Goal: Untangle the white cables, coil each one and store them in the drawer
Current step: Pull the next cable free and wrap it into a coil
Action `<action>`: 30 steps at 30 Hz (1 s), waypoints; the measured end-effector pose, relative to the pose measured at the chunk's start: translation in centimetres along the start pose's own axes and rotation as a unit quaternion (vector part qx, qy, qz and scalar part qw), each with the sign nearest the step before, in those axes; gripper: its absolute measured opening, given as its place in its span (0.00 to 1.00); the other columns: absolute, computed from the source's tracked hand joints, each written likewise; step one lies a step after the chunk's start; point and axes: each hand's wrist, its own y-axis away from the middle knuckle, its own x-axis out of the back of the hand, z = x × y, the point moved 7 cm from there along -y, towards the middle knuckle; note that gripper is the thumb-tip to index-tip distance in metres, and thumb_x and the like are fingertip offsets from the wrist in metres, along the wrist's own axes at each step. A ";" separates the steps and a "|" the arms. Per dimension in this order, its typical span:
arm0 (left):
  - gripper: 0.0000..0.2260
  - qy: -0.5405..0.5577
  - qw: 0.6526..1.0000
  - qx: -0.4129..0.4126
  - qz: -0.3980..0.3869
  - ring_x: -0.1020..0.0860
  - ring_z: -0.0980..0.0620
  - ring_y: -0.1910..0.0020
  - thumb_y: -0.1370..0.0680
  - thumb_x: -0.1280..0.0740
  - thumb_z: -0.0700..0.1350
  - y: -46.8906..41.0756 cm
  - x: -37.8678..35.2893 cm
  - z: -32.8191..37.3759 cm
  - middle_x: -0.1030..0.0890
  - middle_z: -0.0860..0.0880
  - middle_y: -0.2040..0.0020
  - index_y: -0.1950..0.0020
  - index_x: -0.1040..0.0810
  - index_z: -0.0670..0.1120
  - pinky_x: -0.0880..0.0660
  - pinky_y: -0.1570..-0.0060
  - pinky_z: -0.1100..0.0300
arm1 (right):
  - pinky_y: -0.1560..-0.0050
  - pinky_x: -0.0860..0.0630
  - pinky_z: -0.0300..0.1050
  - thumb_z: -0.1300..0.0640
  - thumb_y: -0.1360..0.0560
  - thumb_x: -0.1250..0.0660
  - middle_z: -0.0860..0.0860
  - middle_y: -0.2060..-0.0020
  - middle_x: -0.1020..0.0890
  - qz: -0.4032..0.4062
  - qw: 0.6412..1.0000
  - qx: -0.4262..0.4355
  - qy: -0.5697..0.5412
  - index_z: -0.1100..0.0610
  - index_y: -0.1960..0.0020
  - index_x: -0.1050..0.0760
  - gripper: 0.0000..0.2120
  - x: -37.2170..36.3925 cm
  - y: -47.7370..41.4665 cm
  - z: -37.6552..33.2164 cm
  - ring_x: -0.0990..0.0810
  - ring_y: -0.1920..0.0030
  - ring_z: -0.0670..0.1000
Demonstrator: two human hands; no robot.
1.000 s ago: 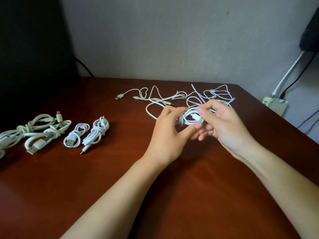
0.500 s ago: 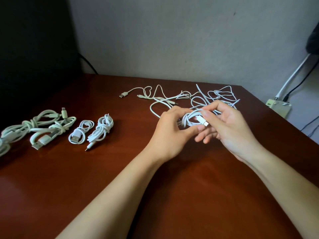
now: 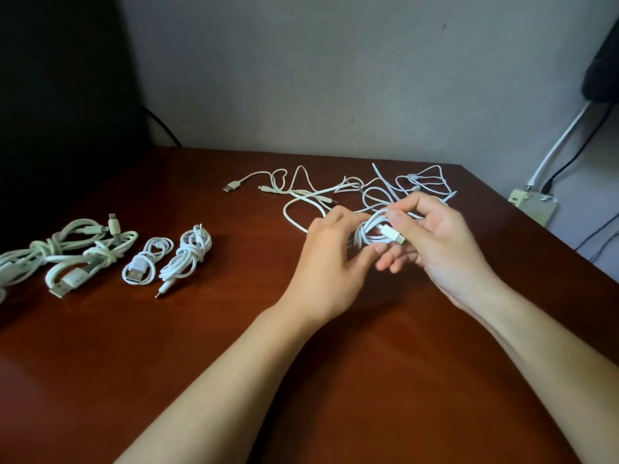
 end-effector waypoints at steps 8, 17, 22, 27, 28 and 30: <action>0.09 0.061 0.998 0.001 0.011 0.25 0.56 0.52 0.24 0.31 0.39 -0.1 0.4 0.0 0.24 0.52 0.54 0.44 0.20 0.46 0.30 0.50 0.65 | 0.73 0.24 0.38 0.62 0.23 0.39 0.56 0.73 0.20 -0.018 0.999 0.029 0.027 0.58 0.54 0.29 0.02 -0.2 0.0 -0.8 0.19 0.74 0.52; 0.10 0.163 0.977 0.132 -0.037 0.23 0.62 0.54 0.21 0.34 0.43 0.0 -0.7 -1.3 0.20 0.56 0.51 0.41 0.22 0.49 0.29 0.52 0.69 | 0.73 0.25 0.38 0.66 0.22 0.39 0.54 0.71 0.19 0.013 0.997 -0.004 0.073 0.55 0.53 0.26 0.07 0.6 -0.5 0.6 0.20 0.74 0.51; 0.14 0.157 0.970 0.181 -0.040 0.21 0.50 0.51 0.24 0.31 0.40 -0.1 -0.6 -2.1 0.20 0.52 0.49 0.39 0.23 0.46 0.25 0.44 0.56 | 0.71 0.24 0.36 0.65 0.21 0.39 0.59 0.62 0.21 0.068 0.997 -0.035 0.032 0.57 0.53 0.25 0.06 2.0 -0.7 0.8 0.20 0.74 0.48; 0.10 0.112 0.978 0.178 -0.016 0.19 0.45 0.50 0.26 0.28 0.41 0.1 -0.2 -2.2 0.17 0.49 0.50 0.45 0.20 0.48 0.24 0.42 0.48 | 0.70 0.25 0.36 0.63 0.21 0.38 0.56 0.65 0.19 0.097 0.992 -0.068 -0.040 0.59 0.51 0.25 0.03 2.1 -0.6 1.5 0.20 0.72 0.49; 0.09 0.095 0.981 0.170 -0.013 0.19 0.48 0.51 0.26 0.28 0.42 0.2 0.1 -2.1 0.16 0.50 0.52 0.46 0.19 0.49 0.24 0.43 0.50 | 0.69 0.25 0.35 0.63 0.21 0.38 0.56 0.65 0.20 0.101 0.990 -0.080 -0.064 0.59 0.51 0.26 0.03 1.9 -0.6 1.7 0.21 0.72 0.48; 0.09 0.040 0.989 0.141 -0.012 0.20 0.58 0.55 0.26 0.28 0.45 0.3 1.1 -1.7 0.17 0.55 0.55 0.46 0.19 0.48 0.24 0.47 0.62 | 0.68 0.24 0.36 0.62 0.21 0.37 0.57 0.62 0.20 0.099 0.982 -0.111 -0.119 0.59 0.49 0.26 0.02 1.3 -0.7 2.1 0.21 0.71 0.48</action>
